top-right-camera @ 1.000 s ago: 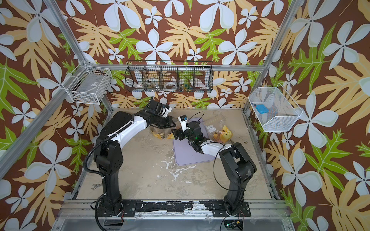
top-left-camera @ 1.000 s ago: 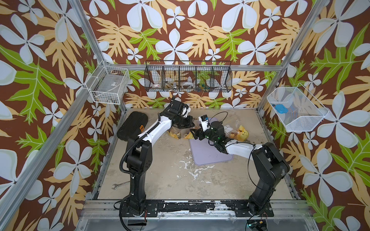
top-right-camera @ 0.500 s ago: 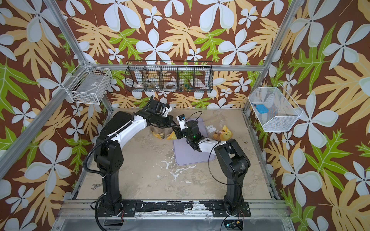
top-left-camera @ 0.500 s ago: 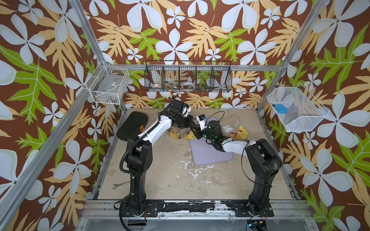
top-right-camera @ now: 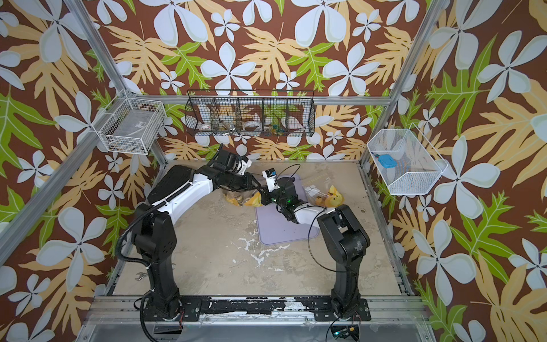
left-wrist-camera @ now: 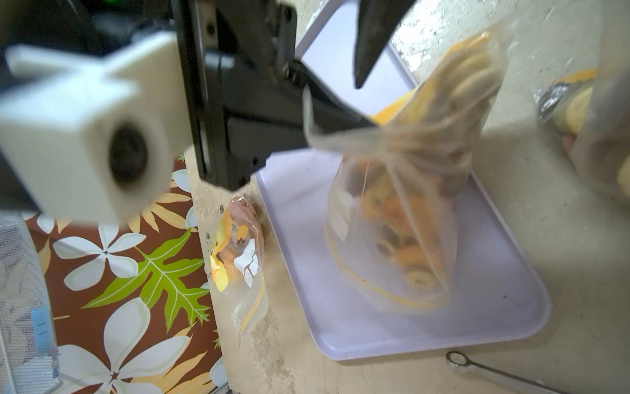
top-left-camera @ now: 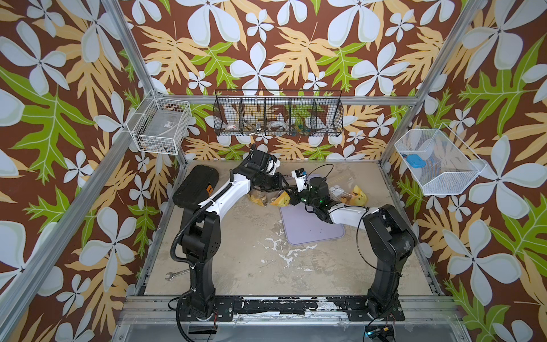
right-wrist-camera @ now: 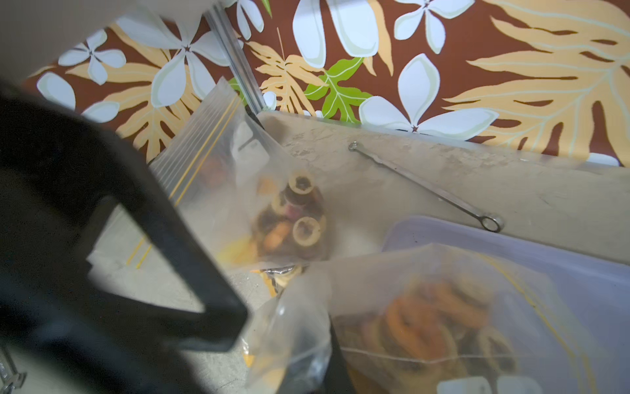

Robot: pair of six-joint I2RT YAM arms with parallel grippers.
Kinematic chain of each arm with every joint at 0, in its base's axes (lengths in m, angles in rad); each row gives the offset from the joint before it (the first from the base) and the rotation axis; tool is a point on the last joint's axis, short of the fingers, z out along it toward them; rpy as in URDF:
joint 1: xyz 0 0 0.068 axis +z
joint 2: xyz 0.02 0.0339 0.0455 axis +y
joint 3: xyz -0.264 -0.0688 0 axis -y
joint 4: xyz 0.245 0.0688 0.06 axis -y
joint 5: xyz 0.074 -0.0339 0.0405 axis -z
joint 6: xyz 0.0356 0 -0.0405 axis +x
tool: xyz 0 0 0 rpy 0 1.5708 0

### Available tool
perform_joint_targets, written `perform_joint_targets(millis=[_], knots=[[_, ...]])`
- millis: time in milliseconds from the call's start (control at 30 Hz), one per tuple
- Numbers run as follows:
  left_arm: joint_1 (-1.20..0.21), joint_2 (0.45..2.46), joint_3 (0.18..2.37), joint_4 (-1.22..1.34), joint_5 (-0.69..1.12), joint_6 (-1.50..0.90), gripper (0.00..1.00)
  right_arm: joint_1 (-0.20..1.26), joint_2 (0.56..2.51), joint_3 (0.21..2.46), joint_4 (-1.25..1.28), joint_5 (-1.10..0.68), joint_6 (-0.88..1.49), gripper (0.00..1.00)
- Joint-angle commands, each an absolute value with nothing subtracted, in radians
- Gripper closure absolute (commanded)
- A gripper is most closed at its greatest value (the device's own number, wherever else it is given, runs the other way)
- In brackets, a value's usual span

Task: Pour cookies out of the ziploc bag
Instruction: 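Pour the cookies out of the ziploc bag onto the tray.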

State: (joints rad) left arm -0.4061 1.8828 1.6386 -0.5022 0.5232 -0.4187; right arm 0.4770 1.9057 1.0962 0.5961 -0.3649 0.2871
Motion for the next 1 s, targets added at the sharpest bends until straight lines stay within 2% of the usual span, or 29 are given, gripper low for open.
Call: perform_joint_targets(millis=[0, 67, 133, 367, 800, 967], knots=[[-0.357, 1.788, 1.523, -0.391, 0.493, -0.452, 0.35, 0.47, 1.887, 1.095, 0.619, -0.398, 0.31, 1.0], [-0.329, 1.714, 1.424, -0.326, 0.47, -0.464, 0.24, 0.468, 1.877, 1.091, 0.616, -0.413, 0.31, 1.0], [-0.305, 1.66, 1.33, -0.262, 0.462, -0.486, 0.21, 0.468, 1.867, 1.09, 0.611, -0.43, 0.313, 1.0], [-0.282, 1.577, 1.109, -0.059, 0.473, -0.57, 0.19, 0.441, 1.84, 1.096, 0.6, -0.485, 0.376, 1.0], [-0.285, 1.643, 1.118, -0.011, 0.531, -0.595, 0.17, 0.347, 1.889, 1.05, 0.714, -0.586, 0.57, 1.0], [-0.311, 1.651, 1.105, 0.018, 0.538, -0.602, 0.15, 0.341, 1.88, 1.045, 0.699, -0.612, 0.562, 1.0]])
